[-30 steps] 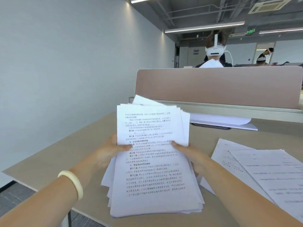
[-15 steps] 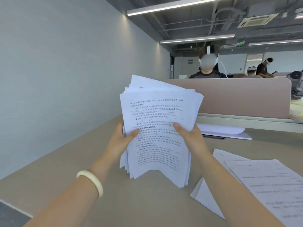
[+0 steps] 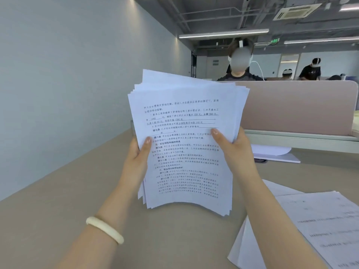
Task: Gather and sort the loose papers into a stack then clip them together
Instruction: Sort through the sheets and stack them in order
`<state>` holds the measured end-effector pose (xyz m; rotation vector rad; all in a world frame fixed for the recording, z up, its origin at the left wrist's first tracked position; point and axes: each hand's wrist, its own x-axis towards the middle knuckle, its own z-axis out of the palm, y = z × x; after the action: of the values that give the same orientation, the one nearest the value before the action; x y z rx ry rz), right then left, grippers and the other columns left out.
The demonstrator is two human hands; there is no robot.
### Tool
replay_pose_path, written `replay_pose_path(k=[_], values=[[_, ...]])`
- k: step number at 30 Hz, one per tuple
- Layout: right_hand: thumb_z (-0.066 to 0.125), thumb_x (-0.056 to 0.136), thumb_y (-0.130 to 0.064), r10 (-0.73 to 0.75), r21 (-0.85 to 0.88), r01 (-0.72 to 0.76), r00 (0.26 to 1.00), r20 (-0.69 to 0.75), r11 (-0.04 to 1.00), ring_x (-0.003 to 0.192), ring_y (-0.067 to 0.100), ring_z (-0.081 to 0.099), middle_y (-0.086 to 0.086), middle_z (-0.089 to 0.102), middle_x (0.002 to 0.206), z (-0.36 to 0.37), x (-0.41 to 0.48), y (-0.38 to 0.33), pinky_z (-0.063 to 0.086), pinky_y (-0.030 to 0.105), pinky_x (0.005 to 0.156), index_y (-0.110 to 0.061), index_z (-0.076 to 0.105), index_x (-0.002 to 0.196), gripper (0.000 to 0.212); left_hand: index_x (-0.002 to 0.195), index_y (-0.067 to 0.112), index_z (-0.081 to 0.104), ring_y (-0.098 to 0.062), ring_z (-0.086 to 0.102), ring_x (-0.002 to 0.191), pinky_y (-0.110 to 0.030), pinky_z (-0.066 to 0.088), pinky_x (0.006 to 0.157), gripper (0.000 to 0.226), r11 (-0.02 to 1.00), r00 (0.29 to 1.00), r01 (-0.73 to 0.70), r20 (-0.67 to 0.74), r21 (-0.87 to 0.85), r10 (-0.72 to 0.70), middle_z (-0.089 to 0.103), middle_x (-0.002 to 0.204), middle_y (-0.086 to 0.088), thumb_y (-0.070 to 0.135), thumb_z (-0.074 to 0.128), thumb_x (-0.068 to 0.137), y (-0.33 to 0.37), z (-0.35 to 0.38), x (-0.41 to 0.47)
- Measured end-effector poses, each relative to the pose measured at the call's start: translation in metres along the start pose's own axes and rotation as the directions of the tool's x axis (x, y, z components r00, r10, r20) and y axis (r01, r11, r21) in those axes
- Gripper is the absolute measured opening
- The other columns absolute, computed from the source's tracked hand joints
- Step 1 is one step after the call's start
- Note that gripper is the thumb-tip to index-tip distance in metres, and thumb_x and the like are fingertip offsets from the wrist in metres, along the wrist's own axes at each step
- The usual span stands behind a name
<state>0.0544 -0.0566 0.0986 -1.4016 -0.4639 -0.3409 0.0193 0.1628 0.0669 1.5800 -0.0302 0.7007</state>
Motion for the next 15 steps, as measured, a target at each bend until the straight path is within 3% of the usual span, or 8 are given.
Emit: replay_pose_path(k=[3,6,9,12,15], values=[[0.067,0.087,-0.026,0.047,-0.040,-0.048,0.999,-0.015,0.998,0.088,-0.006,0.068,-0.012,0.068,0.111,-0.008,0.004,0.006,0.052,0.012,0.066,-0.021,0.052,0.122,0.038,0.112,0.033,0.058,-0.007,0.060,0.112,-0.034,0.045,0.097,0.030,0.999,0.998,0.051,-0.034,0.015,-0.051,0.063,0.117,0.014,0.046,0.036,0.097,-0.007,0.002,0.008],[0.064,0.089,-0.025,0.102,-0.011,-0.102,0.994,-0.043,0.995,0.075,-0.014,0.065,-0.013,0.065,0.105,-0.012,0.003,0.011,0.049,0.005,0.057,-0.020,0.048,0.117,0.033,0.111,0.026,0.060,-0.012,0.061,0.112,-0.039,0.046,0.101,0.036,0.989,0.985,0.148,-0.091,0.004,-0.147,0.066,0.113,0.012,0.047,0.035,0.096,-0.019,0.009,0.011],[0.060,0.092,-0.027,0.122,-0.031,-0.122,0.992,-0.025,0.992,0.096,-0.002,0.068,-0.012,0.069,0.113,-0.011,0.002,0.012,0.055,0.011,0.069,-0.022,0.056,0.122,0.031,0.104,0.019,0.062,-0.019,0.064,0.101,-0.038,0.050,0.092,0.030,0.969,0.972,0.229,-0.033,-0.090,-0.233,0.070,0.101,0.007,0.040,0.042,0.096,-0.027,0.014,0.010],[0.059,0.092,-0.029,0.153,0.025,-0.153,0.988,-0.002,0.988,0.098,0.006,0.070,-0.012,0.072,0.111,-0.010,-0.001,0.011,0.057,0.023,0.079,-0.025,0.060,0.120,0.028,0.108,0.023,0.065,-0.018,0.067,0.103,-0.034,0.055,0.082,0.029,0.944,0.957,0.290,0.070,-0.158,-0.283,0.072,0.108,0.005,0.040,0.045,0.095,-0.026,0.012,0.004],[0.064,0.089,-0.027,0.179,0.039,-0.178,0.984,-0.014,0.983,0.098,0.008,0.070,-0.010,0.071,0.112,-0.008,-0.002,0.011,0.056,0.027,0.081,-0.024,0.058,0.122,0.034,0.098,0.025,0.068,-0.013,0.067,0.094,-0.030,0.051,0.073,0.037,0.924,0.932,0.363,0.048,-0.123,-0.360,0.073,0.093,0.010,0.051,0.043,0.092,-0.027,0.014,-0.002]])
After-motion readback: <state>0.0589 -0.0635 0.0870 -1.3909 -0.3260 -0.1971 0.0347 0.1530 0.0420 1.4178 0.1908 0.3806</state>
